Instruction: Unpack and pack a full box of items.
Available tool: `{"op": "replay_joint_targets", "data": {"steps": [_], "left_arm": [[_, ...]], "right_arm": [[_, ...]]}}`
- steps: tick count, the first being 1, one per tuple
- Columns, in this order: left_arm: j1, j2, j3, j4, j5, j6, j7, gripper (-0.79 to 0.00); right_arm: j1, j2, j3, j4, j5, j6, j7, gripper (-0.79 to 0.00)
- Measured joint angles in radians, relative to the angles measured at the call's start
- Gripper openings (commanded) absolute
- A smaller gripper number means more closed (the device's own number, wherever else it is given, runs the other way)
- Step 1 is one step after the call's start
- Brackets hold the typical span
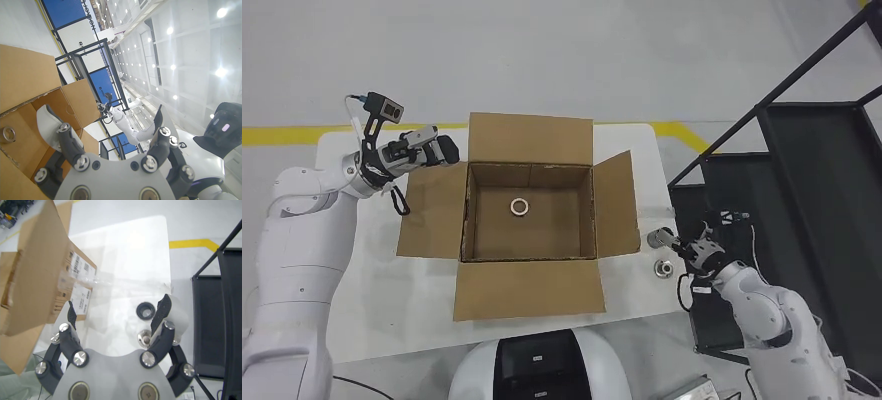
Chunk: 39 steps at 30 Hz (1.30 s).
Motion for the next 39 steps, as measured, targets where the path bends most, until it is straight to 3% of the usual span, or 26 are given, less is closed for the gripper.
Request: {"op": "replay_joint_targets", "data": {"steps": [1,3,4,8,12,13,20,24,39], "left_arm": [[0.0,0.0,0.0,0.0,0.0,0.0,0.0,0.0],[0.0,0.0,0.0,0.0,0.0,0.0,0.0,0.0],[0.0,0.0,0.0,0.0,0.0,0.0,0.0,0.0],[0.0,0.0,0.0,0.0,0.0,0.0,0.0,0.0],[0.0,0.0,0.0,0.0,0.0,0.0,0.0,0.0],[0.0,0.0,0.0,0.0,0.0,0.0,0.0,0.0],[0.0,0.0,0.0,0.0,0.0,0.0,0.0,0.0],[0.0,0.0,0.0,0.0,0.0,0.0,0.0,0.0],[0.0,0.0,0.0,0.0,0.0,0.0,0.0,0.0]], "right_arm": [[0.0,0.001,-0.001,0.013,-0.007,-0.003,0.008,0.0],[-0.003,0.003,-0.002,0.041,-0.022,-0.005,0.021,-0.123],[-0.004,0.003,-0.002,0.051,-0.03,-0.006,0.026,-0.145],[-0.004,0.007,-0.016,0.09,-0.071,-0.02,0.063,-0.114],[0.015,0.01,-0.038,0.138,-0.109,-0.019,0.086,-0.197],[0.027,0.011,-0.051,0.154,-0.128,-0.018,0.093,-0.252],[0.107,0.011,-0.124,0.257,-0.229,0.018,0.117,-0.274],[0.133,0.011,-0.145,0.299,-0.252,0.041,0.115,-0.372],[0.177,0.01,-0.183,0.352,-0.258,0.101,0.141,-0.486]]}}
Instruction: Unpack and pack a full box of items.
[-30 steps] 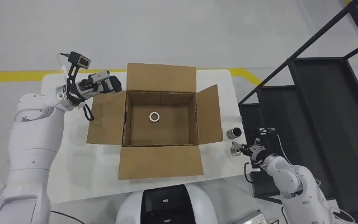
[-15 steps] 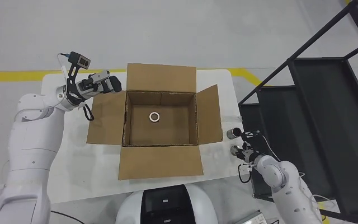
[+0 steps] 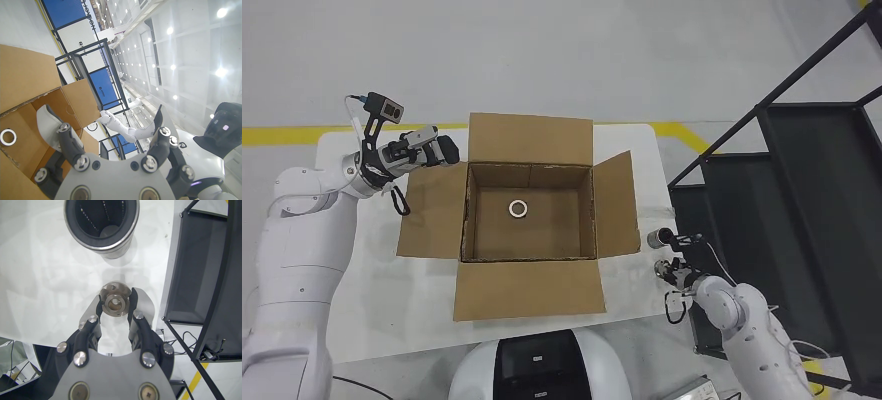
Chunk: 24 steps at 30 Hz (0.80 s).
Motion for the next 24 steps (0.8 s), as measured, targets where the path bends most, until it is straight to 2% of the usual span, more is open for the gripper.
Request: {"op": "replay_joint_targets", "data": {"steps": [2,4,7,17,24], "left_arm": [[0.0,0.0,0.0,0.0,0.0,0.0,0.0,0.0],[0.0,0.0,0.0,0.0,0.0,0.0,0.0,0.0],[0.0,0.0,0.0,0.0,0.0,0.0,0.0,0.0],[0.0,0.0,0.0,0.0,0.0,0.0,0.0,0.0],[0.0,0.0,0.0,0.0,0.0,0.0,0.0,0.0]], "right_arm": [[0.004,0.0,-0.004,0.002,-0.001,0.005,0.002,-0.566],[0.007,0.0,-0.006,0.005,-0.002,0.01,0.005,-0.699],[0.009,0.001,-0.013,0.005,-0.009,0.02,0.01,-0.785],[0.0,0.001,-0.018,-0.025,0.004,0.035,0.01,-0.785],[-0.053,0.009,0.042,-0.1,0.046,0.019,0.029,-0.785]]}}
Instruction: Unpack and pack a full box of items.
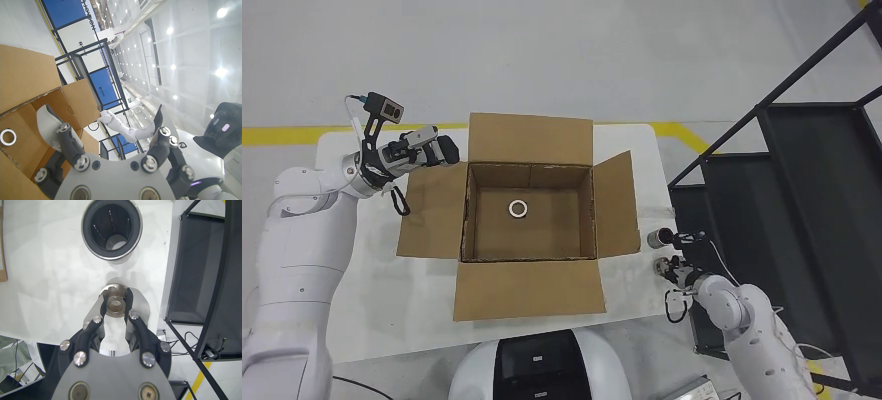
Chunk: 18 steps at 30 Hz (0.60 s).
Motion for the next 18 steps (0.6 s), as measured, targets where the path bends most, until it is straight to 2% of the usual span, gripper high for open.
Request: {"op": "replay_joint_targets", "data": {"steps": [5,10,18], "left_arm": [[0.0,0.0,0.0,0.0,0.0,0.0,0.0,0.0],[0.0,0.0,0.0,0.0,0.0,0.0,0.0,0.0],[0.0,0.0,0.0,0.0,0.0,0.0,0.0,0.0]], "right_arm": [[-0.071,0.006,0.078,-0.12,0.031,0.008,-0.021,-0.785],[-0.146,0.001,0.146,-0.247,0.13,0.01,-0.124,-0.785],[-0.194,-0.007,0.142,-0.408,0.207,-0.067,-0.268,-0.785]]}}
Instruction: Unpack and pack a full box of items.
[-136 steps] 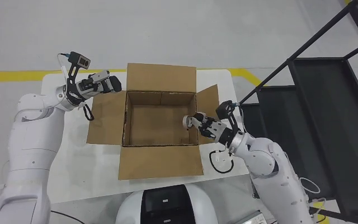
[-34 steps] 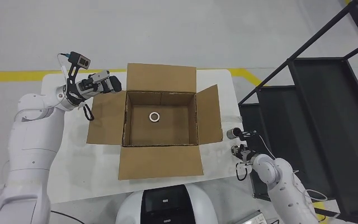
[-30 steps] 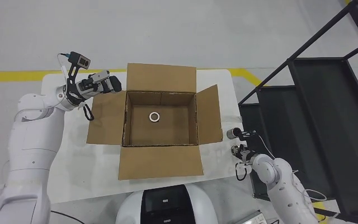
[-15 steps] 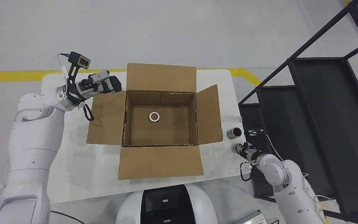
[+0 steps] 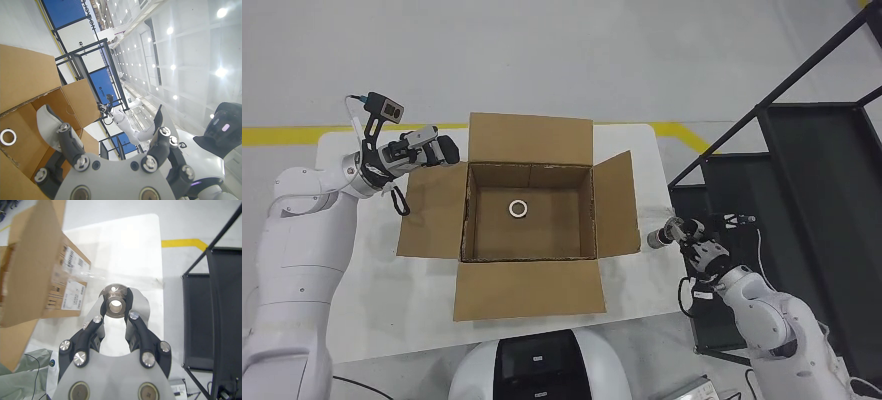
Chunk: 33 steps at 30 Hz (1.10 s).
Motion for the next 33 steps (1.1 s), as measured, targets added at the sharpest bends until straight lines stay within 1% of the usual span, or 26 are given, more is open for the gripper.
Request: {"op": "replay_joint_targets", "data": {"steps": [4,8,13,16,24,27,30,31,32,33], "left_arm": [[0.0,0.0,0.0,0.0,0.0,0.0,0.0,0.0],[0.0,0.0,0.0,0.0,0.0,0.0,0.0,0.0],[0.0,0.0,0.0,0.0,0.0,0.0,0.0,0.0],[0.0,0.0,0.0,0.0,0.0,0.0,0.0,0.0],[0.0,0.0,0.0,0.0,0.0,0.0,0.0,0.0],[0.0,0.0,0.0,0.0,0.0,0.0,0.0,0.0],[0.0,0.0,0.0,0.0,0.0,0.0,0.0,0.0],[0.0,0.0,0.0,0.0,0.0,0.0,0.0,0.0],[0.0,0.0,0.0,0.0,0.0,0.0,0.0,0.0],[0.0,0.0,0.0,0.0,0.0,0.0,0.0,0.0]], "right_arm": [[-0.007,-0.003,-0.024,-0.075,0.033,-0.036,-0.046,-0.785],[0.001,-0.005,-0.048,-0.118,0.076,-0.082,-0.065,-0.785],[0.039,-0.003,-0.119,-0.138,0.067,-0.145,-0.036,-0.785],[0.089,-0.003,-0.2,-0.128,0.011,-0.161,0.014,-0.785],[0.325,-0.022,-0.492,-0.005,-0.209,-0.078,0.087,-0.785],[0.423,-0.036,-0.607,0.064,-0.315,-0.018,0.123,-0.785],[0.494,-0.05,-0.693,0.129,-0.394,0.037,0.139,-0.785],[0.512,-0.054,-0.714,0.147,-0.416,0.052,0.143,-0.748],[0.529,-0.058,-0.733,0.163,-0.434,0.07,0.145,-0.517],[0.549,-0.064,-0.756,0.184,-0.451,0.094,0.149,-0.062]]}}
